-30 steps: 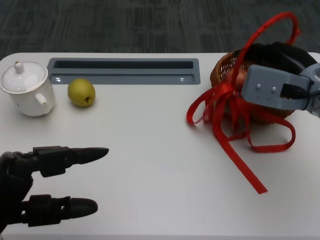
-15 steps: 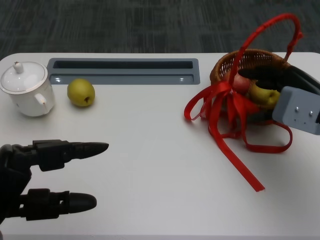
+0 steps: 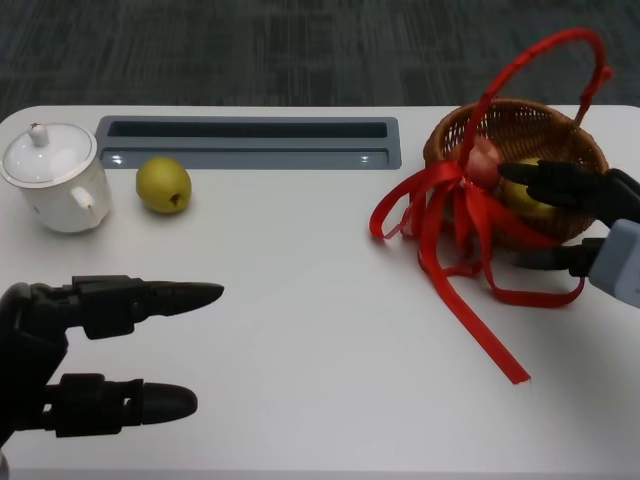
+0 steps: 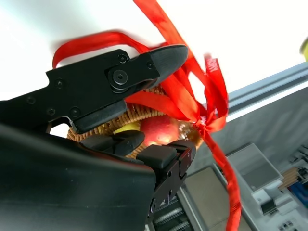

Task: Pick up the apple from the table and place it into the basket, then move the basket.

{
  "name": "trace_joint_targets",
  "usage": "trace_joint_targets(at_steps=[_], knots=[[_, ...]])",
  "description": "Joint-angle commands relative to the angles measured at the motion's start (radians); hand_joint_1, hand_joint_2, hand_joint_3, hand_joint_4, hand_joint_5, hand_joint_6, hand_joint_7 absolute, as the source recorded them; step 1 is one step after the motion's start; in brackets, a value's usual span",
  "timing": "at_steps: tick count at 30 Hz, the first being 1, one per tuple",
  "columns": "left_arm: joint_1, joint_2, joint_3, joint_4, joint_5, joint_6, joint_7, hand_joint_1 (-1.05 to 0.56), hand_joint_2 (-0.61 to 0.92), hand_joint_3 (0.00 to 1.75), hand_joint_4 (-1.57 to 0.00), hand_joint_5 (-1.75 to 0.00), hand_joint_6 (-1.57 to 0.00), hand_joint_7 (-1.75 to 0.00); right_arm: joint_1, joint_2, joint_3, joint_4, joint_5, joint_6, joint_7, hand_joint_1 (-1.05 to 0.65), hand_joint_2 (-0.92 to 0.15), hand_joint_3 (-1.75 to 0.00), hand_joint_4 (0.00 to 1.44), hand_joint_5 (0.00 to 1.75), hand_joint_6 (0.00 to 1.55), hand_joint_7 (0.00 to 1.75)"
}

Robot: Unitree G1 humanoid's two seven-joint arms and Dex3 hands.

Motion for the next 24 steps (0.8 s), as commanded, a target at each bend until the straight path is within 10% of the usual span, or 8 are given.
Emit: trace_joint_targets(at_steps=[1,9,24], knots=[[0.012,0.021,0.009,-0.016,-0.017,0.006,-0.010,-0.45,0.64,0.00,-0.94,0.00,-0.88,0.00,0.066,-0.021,-0.022,-0.038,0.046,-0.087,0.035,-0.78,-0.87,0.00,0.51,0.00,0.45,0.00],[0.013,0.027,0.006,-0.023,-0.038,0.013,-0.024,-0.45,0.65,0.00,-0.92,0.00,-0.85,0.00,0.208,0.056,0.000,-0.181,0.085,-0.389,0.016,-0.71,-0.86,0.00,0.53,0.01,0.49,0.01],[0.024,0.031,0.003,-0.055,-0.049,0.034,-0.030,-0.45,0.65,0.00,-0.91,0.00,-0.84,0.00,0.279,0.160,0.045,-0.310,0.216,-0.458,0.165,-0.69,-0.89,-0.01,0.54,0.01,0.48,0.00]])
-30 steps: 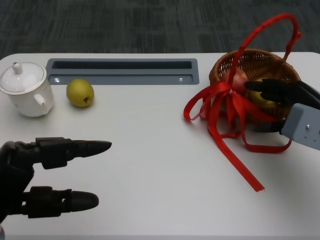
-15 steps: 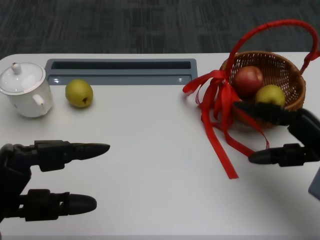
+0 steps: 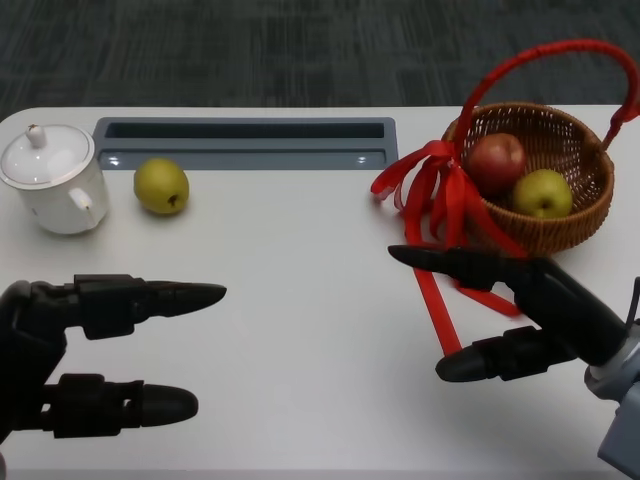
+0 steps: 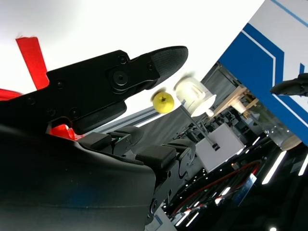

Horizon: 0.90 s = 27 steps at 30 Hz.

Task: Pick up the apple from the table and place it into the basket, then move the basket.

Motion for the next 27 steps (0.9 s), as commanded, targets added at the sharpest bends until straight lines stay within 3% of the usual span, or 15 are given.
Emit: trace_joint_targets(at_steps=[1,16,27], knots=[[0.017,0.015,0.009,-0.022,-0.018,0.016,-0.011,-0.45,0.65,0.00,-0.91,0.00,-0.84,0.00,0.014,0.011,0.015,-0.028,0.052,-0.014,0.038,-0.69,-0.89,-0.01,0.54,0.01,0.48,0.00],[0.019,0.016,0.006,-0.035,-0.036,0.023,-0.015,-0.45,0.64,0.00,-0.92,-0.01,-0.84,0.00,0.043,0.114,0.043,-0.086,0.180,-0.010,0.141,-0.50,-0.85,0.00,0.64,0.02,0.57,0.02],[0.014,0.010,-0.005,-0.040,-0.062,0.036,-0.030,-0.43,0.62,0.00,-0.92,0.00,-0.85,0.00,0.044,0.147,0.031,-0.103,0.258,0.022,0.205,-0.42,-0.86,0.00,0.68,0.01,0.62,0.01]])
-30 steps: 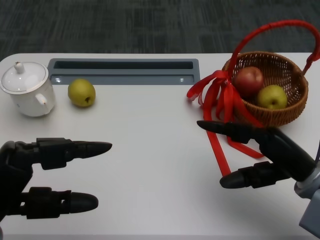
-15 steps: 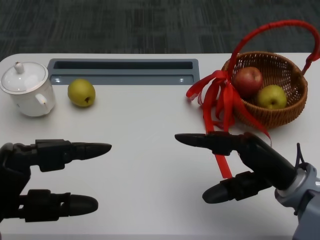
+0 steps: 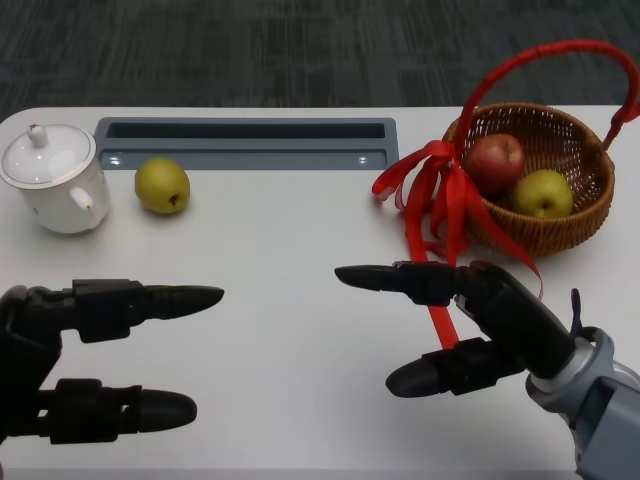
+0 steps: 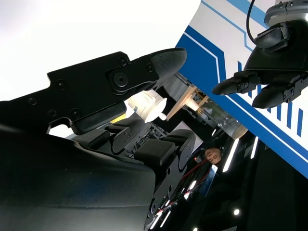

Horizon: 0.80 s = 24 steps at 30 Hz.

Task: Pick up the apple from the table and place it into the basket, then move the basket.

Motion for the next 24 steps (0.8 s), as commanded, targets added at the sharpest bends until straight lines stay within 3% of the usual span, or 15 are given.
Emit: trace_joint_targets(at_steps=[1,24], knots=[[-0.010,0.006,-0.005,-0.007,-0.028,0.009,-0.017,-0.42,0.62,0.00,-0.92,0.00,-0.84,0.00,0.008,0.001,-0.011,-0.023,0.031,0.008,0.017,-0.42,-0.86,0.00,0.68,0.01,0.62,0.01],[-0.043,-0.019,-0.022,0.012,-0.047,-0.003,-0.031,-0.43,0.63,0.00,-0.94,-0.01,-0.86,-0.01,0.040,-0.012,-0.040,-0.088,0.029,0.025,0.023,-0.47,-0.87,0.00,0.73,0.00,0.69,0.00]])
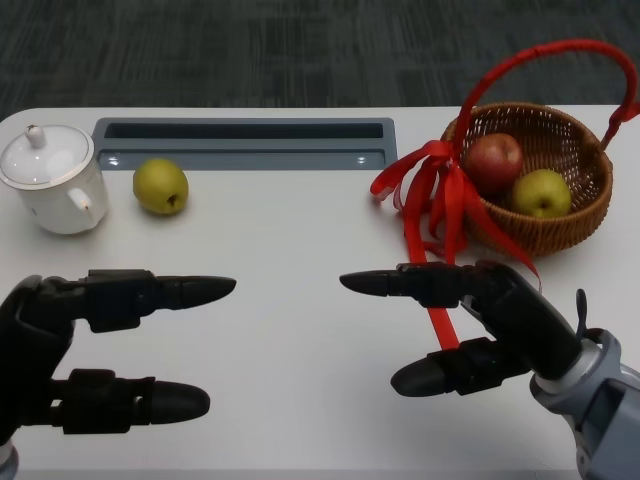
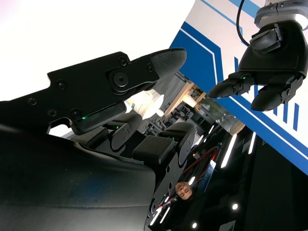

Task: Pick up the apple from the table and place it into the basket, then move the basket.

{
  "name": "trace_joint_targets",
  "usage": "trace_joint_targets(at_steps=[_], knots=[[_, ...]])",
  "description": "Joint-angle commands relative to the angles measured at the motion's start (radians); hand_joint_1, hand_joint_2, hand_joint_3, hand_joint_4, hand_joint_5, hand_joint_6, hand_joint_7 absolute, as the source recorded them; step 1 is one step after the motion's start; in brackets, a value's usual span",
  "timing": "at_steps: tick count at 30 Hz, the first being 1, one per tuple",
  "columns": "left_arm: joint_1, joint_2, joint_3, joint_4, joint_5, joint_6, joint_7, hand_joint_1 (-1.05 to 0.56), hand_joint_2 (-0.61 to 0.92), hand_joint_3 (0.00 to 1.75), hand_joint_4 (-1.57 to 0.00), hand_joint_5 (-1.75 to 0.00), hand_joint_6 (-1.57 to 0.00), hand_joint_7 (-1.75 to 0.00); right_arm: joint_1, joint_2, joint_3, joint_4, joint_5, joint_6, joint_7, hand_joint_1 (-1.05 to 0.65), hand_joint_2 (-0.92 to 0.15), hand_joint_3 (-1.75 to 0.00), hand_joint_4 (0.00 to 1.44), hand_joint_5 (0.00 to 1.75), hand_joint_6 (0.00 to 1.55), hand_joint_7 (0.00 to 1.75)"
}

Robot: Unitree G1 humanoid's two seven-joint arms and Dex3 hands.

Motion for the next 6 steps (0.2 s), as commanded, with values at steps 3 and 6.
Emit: trace_joint_targets(at_steps=[3,6], knots=[[-0.009,0.003,0.001,0.005,-0.012,-0.003,-0.011,-0.42,0.63,0.00,-0.94,-0.01,-0.87,-0.01,0.012,-0.017,-0.022,-0.025,-0.001,-0.004,-0.006,-0.48,-0.87,0.00,0.73,0.00,0.68,0.00],[-0.012,0.000,0.000,0.008,-0.011,-0.005,-0.013,-0.41,0.63,0.00,-0.95,-0.01,-0.87,-0.01,0.014,-0.019,-0.027,-0.027,0.002,-0.004,-0.003,-0.48,-0.87,0.00,0.72,0.00,0.67,0.00]])
